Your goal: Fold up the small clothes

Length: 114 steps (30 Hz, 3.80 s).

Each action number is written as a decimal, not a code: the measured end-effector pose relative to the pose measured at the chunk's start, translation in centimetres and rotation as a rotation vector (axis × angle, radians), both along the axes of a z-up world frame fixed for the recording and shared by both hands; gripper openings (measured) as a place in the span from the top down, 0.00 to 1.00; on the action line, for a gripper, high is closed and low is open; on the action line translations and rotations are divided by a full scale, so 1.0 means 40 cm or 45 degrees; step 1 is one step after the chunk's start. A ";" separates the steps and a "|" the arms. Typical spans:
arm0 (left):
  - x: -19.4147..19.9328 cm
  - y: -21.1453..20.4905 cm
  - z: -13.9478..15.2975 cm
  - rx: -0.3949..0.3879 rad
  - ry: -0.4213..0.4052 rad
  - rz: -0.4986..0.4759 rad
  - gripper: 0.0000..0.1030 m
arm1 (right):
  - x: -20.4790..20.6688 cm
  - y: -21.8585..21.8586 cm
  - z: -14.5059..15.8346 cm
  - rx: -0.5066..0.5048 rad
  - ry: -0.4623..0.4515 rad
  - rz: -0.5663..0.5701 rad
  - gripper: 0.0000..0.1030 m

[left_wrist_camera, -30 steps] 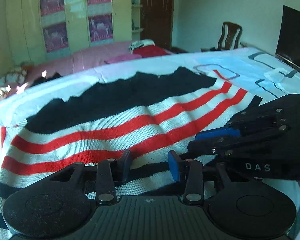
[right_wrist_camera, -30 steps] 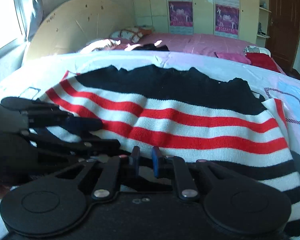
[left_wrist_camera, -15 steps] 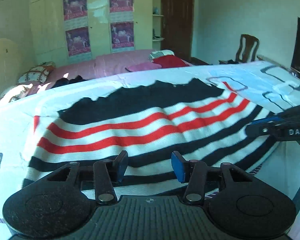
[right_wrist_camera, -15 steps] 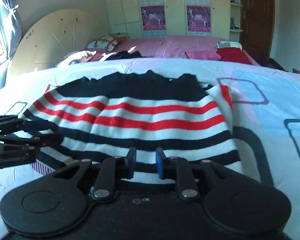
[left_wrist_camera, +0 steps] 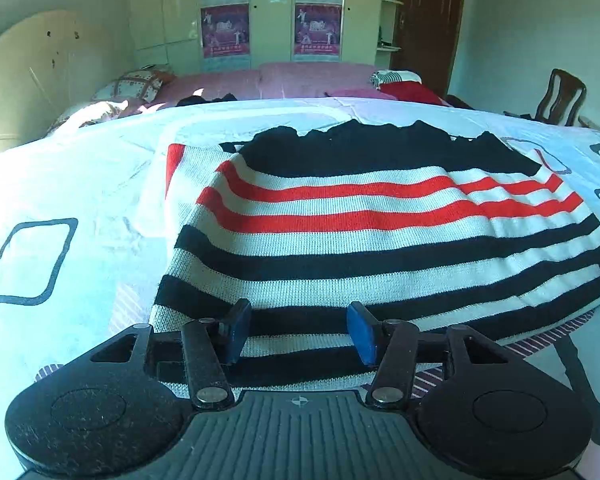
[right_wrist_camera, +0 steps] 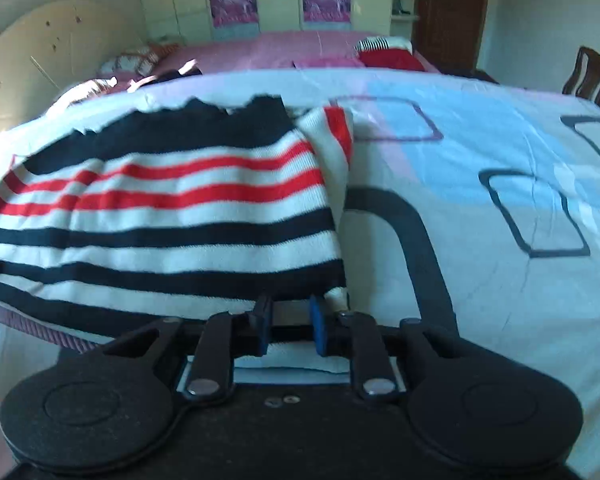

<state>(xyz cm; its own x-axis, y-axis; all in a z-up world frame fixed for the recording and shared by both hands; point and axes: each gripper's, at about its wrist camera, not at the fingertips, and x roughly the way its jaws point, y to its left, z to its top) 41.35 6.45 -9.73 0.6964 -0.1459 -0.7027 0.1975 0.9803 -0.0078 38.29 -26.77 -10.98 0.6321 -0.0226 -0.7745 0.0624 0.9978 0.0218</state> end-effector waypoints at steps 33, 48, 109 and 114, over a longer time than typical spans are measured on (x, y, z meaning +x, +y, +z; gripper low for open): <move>-0.093 0.165 -0.046 -0.553 0.094 0.347 0.29 | -0.039 0.225 0.046 0.011 -0.131 0.263 0.74; -0.055 0.196 -0.080 -0.744 0.088 0.391 0.29 | -0.021 0.224 0.015 0.030 -0.101 0.251 0.74; 0.139 -0.031 0.052 -0.661 -0.291 0.412 0.86 | 0.200 0.193 -0.021 0.488 -0.110 0.314 1.00; 0.178 -0.188 0.113 -0.566 -0.312 0.218 0.86 | 0.122 0.003 0.045 0.604 -0.258 0.167 0.92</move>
